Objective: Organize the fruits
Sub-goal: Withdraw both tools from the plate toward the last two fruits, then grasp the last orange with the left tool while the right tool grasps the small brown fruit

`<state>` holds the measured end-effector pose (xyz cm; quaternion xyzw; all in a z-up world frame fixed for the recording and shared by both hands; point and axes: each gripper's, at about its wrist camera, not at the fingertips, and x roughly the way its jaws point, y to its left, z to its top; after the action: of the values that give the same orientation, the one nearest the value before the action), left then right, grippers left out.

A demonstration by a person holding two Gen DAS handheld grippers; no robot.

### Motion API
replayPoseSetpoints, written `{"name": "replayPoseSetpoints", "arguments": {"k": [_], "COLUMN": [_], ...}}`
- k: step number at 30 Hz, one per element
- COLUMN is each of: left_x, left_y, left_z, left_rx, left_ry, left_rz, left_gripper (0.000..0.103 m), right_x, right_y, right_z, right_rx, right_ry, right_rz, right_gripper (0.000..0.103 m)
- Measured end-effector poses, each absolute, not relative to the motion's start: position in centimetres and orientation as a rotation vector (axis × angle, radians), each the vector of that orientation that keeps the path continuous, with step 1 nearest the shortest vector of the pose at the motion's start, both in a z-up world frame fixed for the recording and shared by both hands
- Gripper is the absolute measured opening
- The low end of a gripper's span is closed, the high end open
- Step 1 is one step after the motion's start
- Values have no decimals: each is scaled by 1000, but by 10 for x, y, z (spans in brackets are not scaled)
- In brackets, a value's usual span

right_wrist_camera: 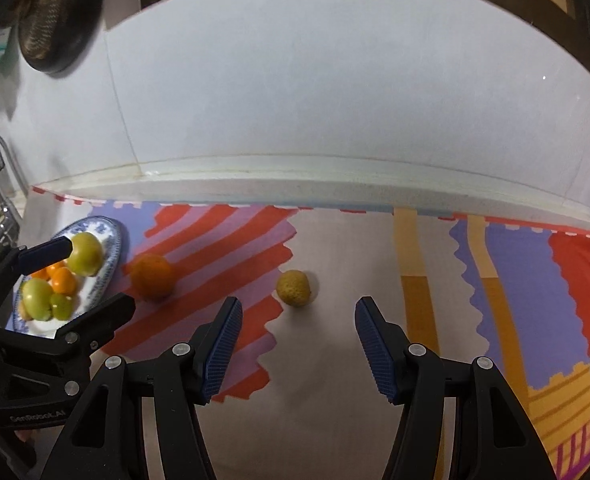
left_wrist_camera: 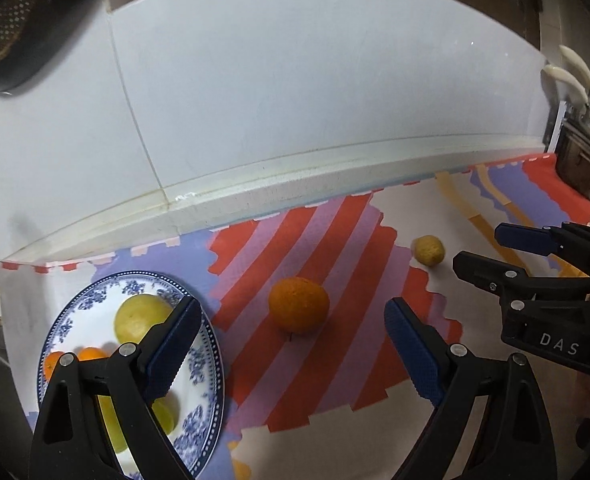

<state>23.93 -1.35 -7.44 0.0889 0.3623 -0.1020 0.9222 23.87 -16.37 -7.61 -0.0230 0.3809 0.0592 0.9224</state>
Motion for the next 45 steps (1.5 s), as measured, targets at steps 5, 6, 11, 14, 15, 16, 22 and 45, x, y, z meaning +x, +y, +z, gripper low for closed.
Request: {"name": "replayPoseSetpoints", "arguments": {"k": [5,6,11,14,15,16,22,45], "left_x": [255,258,269,274,276,277,283,253], "left_y": [-18,-19,-20,-21,-21,-20,-19,0], "left_z": [-85,-87,-95,-99,-100,-102,-110,-77], "left_rx": [198,200,190,187,184,181,165,75], "left_ry": [765,770,797,814,821,827,856,801], "left_rz": [-217,-216,-230,-235,-238,-239,-240,-251], "left_gripper": [89,88,79,73,72,70,59,41], "right_x": [253,255,268,273,274,275,283,257], "right_y": [-166,-166,-167,-163,-162,-162,-160,-149], "right_z": [-88,-90,-97,-100,-101,-101,-107,-80], "right_rx": [-55,-54,-47,-60,-63,-68,-68,-69], "right_ry": [805,810,813,815,816,819,834,777], "right_rz": [115,116,128,137,140,143,150,203], "right_gripper": [59,58,50,49,49,48,39,28]}}
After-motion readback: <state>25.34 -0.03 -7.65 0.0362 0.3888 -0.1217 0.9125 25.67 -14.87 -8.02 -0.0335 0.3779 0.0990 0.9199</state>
